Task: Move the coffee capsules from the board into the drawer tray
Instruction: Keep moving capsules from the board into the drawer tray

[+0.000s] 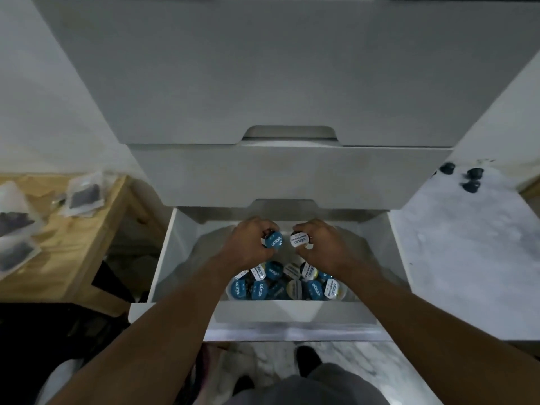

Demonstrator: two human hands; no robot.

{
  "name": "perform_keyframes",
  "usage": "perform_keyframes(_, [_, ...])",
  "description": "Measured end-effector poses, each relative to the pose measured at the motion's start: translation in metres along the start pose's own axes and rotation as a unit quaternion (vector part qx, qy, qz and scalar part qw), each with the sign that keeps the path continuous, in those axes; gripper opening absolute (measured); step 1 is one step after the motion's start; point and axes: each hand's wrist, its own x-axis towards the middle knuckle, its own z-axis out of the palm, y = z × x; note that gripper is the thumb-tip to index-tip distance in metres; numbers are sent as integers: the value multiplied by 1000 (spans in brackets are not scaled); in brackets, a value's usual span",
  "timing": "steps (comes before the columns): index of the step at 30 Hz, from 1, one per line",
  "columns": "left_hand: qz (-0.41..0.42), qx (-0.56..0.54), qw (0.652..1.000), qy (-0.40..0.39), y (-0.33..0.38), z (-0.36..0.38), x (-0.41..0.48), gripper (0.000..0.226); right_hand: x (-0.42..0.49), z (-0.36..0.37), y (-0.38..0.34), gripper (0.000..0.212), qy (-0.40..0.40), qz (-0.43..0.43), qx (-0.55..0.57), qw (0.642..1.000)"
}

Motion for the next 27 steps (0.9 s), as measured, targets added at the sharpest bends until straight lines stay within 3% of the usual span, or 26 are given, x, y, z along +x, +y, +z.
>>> perform_keyframes(5, [35,-3,999,-16,-9,8,9,43,0,6,-2,43,6,23,3,1000])
perform_keyframes(16, [16,-8,999,-43,-31,24,21,49,12,18,8,46,-47,39,-22,998])
perform_keyframes(21, [3,-21,998,-55,-34,25,26,48,18,24,13,38,-85,41,-40,995])
perform_keyframes(27, [0,-27,998,-52,-37,29,29,38,18,24,14,30,-71,28,-14,997])
